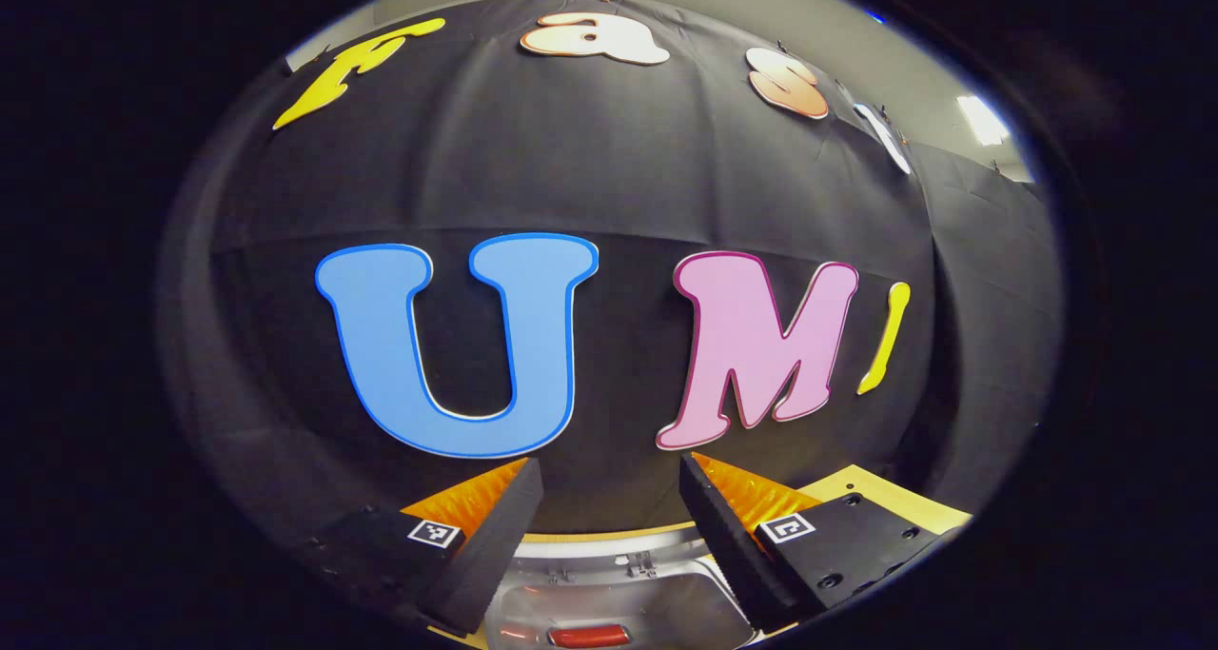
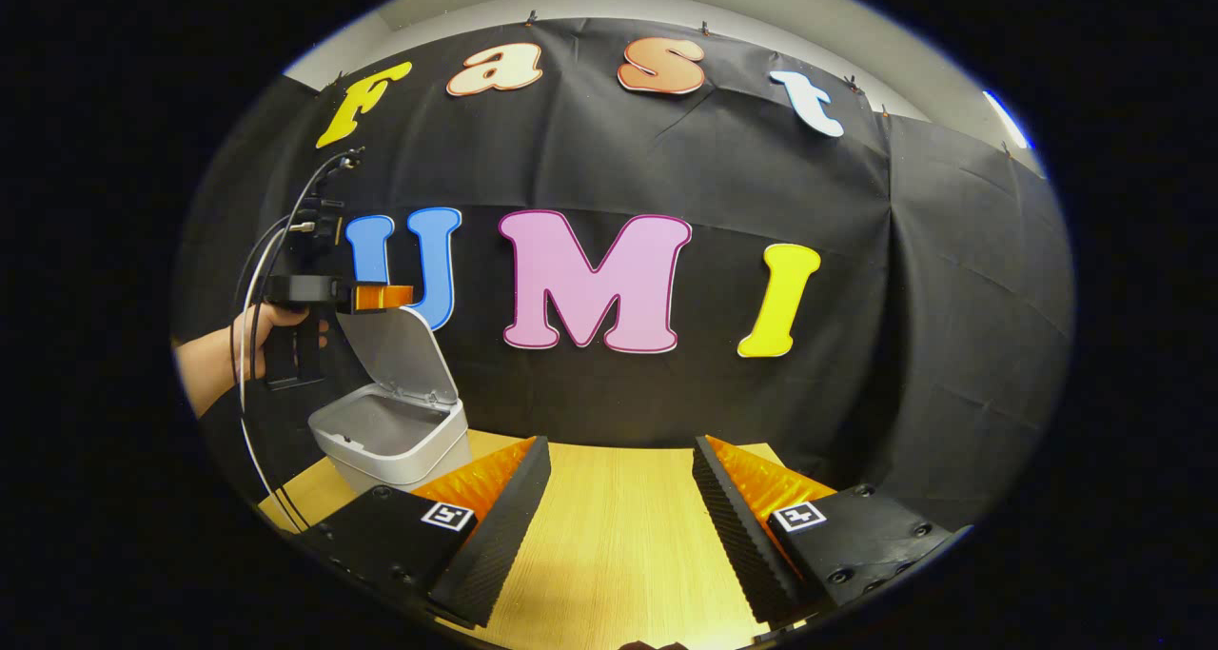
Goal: Press the lid of the desktop garbage bin to open it, pick up the crumpled paper on the desktop and throw it into the bin, then pick up the pop can on the desktop and drop it into the bin, and finally close the garbage bin lid.
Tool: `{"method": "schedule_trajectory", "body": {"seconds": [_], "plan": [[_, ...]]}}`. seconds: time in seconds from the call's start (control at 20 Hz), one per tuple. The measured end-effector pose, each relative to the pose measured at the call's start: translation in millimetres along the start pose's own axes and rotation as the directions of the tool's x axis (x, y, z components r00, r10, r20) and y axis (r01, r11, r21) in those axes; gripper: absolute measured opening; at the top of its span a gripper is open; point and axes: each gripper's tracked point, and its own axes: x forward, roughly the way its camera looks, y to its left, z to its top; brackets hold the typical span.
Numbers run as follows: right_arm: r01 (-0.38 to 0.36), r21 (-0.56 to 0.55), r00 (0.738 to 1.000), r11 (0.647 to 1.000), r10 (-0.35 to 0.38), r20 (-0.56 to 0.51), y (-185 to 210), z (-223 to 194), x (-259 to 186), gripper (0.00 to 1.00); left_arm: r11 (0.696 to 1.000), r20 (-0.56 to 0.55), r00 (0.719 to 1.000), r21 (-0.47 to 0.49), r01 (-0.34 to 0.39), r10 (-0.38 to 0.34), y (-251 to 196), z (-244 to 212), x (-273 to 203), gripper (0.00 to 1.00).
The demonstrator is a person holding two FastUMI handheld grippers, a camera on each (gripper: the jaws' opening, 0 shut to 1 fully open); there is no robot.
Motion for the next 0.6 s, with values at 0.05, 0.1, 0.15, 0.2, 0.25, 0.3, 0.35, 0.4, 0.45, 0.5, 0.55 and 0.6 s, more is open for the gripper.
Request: {"method": "schedule_trajectory", "body": {"seconds": [0.05, 0.1, 0.15, 0.2, 0.25, 0.3, 0.35, 0.4, 0.45, 0.5, 0.55, 0.6], "plan": [[-0.007, 0.006, 1.000, 1.000, 0.007, -0.004, 3.6, -3.0, -2.0, 0.97, 1.000, -0.008, 1.000, 0.009, -0.001, 0.002, -3.7, -11.0, -14.1, 0.99], [-0.016, 0.007, 1.000, 1.000, 0.016, -0.006, 7.1, -6.0, -5.4, 0.97, 1.000, -0.017, 1.000, 0.014, -0.008, 0.008, -4.5, -21.9, -25.3, 0.99], [-0.023, 0.003, 1.000, 1.000, 0.024, -0.011, 9.6, -9.3, -8.9, 0.97, 1.000, -0.028, 1.000, 0.014, -0.012, 0.013, -7.0, -34.3, -36.6, 0.98], [-0.028, -0.003, 1.000, 1.000, 0.028, -0.012, 11.6, -12.6, -12.0, 0.98, 1.000, -0.030, 0.999, 0.015, -0.015, 0.015, -9.2, -45.4, -46.4, 0.98], [-0.030, -0.005, 0.999, 1.000, 0.030, -0.021, 13.1, -15.6, -15.6, 0.97, 1.000, -0.036, 0.999, 0.014, -0.018, 0.018, -11.3, -57.4, -54.8, 0.97], [-0.036, -0.003, 0.999, 0.999, 0.036, -0.029, 15.7, -19.9, -21.3, 0.98, 1.000, -0.045, 0.999, 0.010, -0.019, 0.019, -12.8, -70.8, -62.0, 0.97], [-0.039, 0.000, 0.999, 0.999, 0.039, -0.031, 17.2, -22.4, -26.5, 0.97, 1.000, -0.051, 0.999, 0.010, -0.020, 0.020, -14.0, -83.1, -68.3, 0.95], [-0.036, -0.004, 0.999, 0.999, 0.036, -0.032, 17.5, -24.8, -31.2, 0.97, 1.000, -0.063, 0.998, 0.007, -0.023, 0.024, -15.3, -96.0, -73.7, 0.96], [-0.037, -0.008, 0.998, 0.999, 0.037, -0.047, 17.9, -31.6, -36.8, 0.97, 1.000, -0.077, 0.997, 0.007, -0.029, 0.030, -16.2, -108.6, -78.6, 0.96], [-0.035, -0.010, 0.998, 0.999, 0.034, -0.055, 17.7, -35.8, -41.7, 0.97, 0.999, -0.090, 0.995, 0.010, -0.033, 0.033, -17.6, -120.5, -82.9, 0.96], [-0.030, -0.011, 0.998, 0.999, 0.030, -0.060, 15.9, -38.5, -46.1, 0.97, 0.999, -0.093, 0.995, 0.022, -0.037, 0.039, -18.2, -128.5, -86.4, 0.97], [-0.026, -0.011, 0.997, 1.000, 0.025, -0.069, 14.4, -42.2, -50.8, 0.97, 0.999, -0.100, 0.994, 0.036, -0.041, 0.044, -18.3, -135.4, -88.4, 0.98]]}}
